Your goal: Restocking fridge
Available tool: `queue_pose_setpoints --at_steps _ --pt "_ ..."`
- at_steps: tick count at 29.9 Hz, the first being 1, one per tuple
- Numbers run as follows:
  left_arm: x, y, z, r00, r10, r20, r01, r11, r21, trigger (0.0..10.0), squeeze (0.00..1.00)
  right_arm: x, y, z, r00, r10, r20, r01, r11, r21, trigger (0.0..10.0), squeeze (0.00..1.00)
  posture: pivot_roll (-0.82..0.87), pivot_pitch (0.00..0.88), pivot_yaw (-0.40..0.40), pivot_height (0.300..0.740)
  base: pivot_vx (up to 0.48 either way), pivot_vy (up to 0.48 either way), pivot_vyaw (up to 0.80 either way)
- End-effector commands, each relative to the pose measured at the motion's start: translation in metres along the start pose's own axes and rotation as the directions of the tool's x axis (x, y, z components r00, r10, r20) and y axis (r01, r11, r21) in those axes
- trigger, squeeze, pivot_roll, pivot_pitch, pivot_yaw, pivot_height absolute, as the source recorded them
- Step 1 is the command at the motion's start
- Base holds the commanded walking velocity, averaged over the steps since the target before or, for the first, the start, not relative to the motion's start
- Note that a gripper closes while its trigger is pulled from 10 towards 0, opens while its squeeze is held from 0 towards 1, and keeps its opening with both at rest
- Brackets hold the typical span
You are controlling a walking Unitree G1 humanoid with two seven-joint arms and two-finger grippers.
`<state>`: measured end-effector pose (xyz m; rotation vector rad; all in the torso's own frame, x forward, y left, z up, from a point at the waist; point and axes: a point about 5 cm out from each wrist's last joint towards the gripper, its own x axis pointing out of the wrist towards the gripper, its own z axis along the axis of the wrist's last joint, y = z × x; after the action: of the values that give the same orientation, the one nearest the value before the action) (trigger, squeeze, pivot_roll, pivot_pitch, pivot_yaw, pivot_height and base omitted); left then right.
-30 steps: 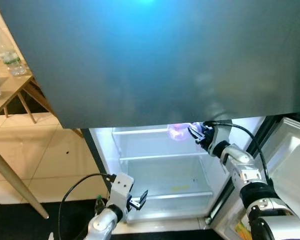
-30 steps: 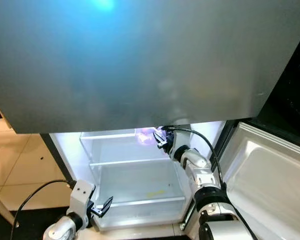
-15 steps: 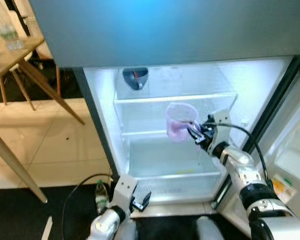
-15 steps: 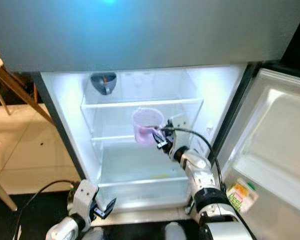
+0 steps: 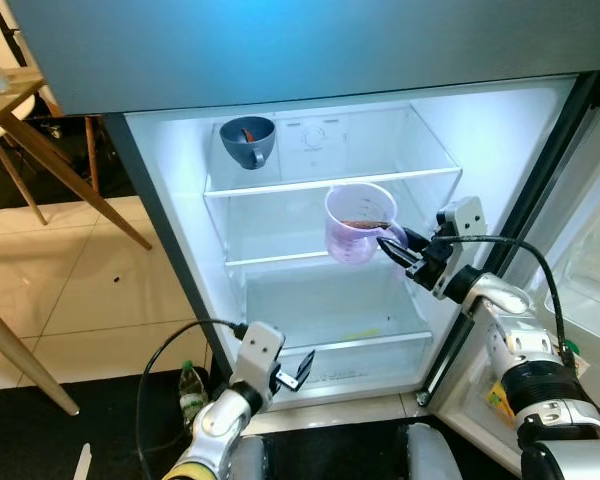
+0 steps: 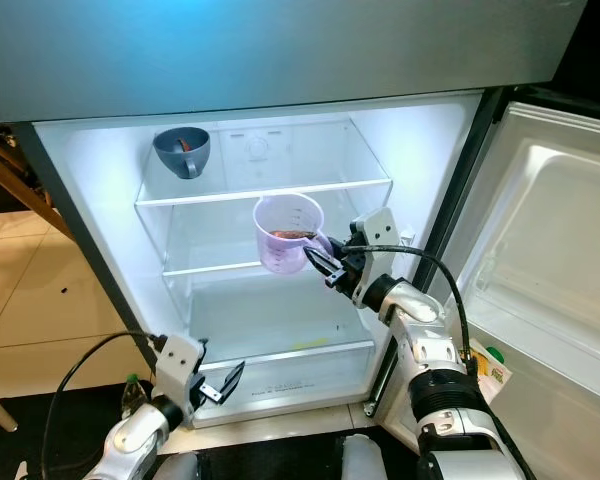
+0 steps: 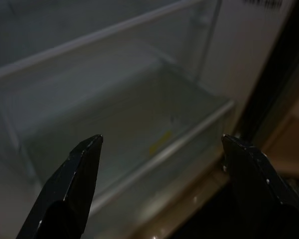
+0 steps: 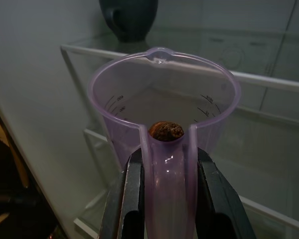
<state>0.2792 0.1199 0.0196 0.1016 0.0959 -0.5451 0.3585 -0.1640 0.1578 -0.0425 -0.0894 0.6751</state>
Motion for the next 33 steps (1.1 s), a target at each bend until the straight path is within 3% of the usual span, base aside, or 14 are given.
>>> queue_pose_setpoints --at_steps 1,6,19,23,33 --pt "0.001 0.000 0.003 1.000 0.011 0.028 -0.011 1.000 -0.009 10.0 0.00 0.000 0.003 0.001 1.000 0.020 0.007 -0.020 1.000 0.003 10.0 0.00 -0.02 0.029 0.004 0.577 0.000 0.000 0.00" --pt "0.008 0.001 0.016 0.995 0.014 0.095 -0.014 1.000 0.007 10.0 0.00 -0.004 0.004 0.000 0.999 0.040 -0.006 -0.040 0.999 0.015 10.0 0.00 -0.02 0.031 0.009 0.557 0.000 0.000 0.00" --pt "0.012 0.006 0.029 0.987 0.028 0.159 -0.031 0.999 0.017 10.0 0.00 -0.005 0.005 0.002 0.999 0.045 -0.012 -0.044 0.999 0.025 10.0 0.00 -0.01 0.034 0.012 0.527 0.000 0.000 0.00" --pt "0.018 0.010 0.046 0.970 0.044 0.237 -0.049 0.999 0.014 10.0 0.00 -0.008 0.001 0.012 0.999 0.047 0.003 -0.047 0.999 -0.004 10.0 0.00 -0.01 0.034 0.013 0.502 0.000 0.000 0.00" --pt "0.025 0.013 0.068 0.943 0.057 0.327 -0.066 0.998 0.016 10.0 0.00 -0.017 -0.008 0.034 0.995 0.067 0.075 -0.064 0.997 -0.031 10.0 0.00 -0.01 0.033 0.010 0.477 0.000 0.000 0.00"
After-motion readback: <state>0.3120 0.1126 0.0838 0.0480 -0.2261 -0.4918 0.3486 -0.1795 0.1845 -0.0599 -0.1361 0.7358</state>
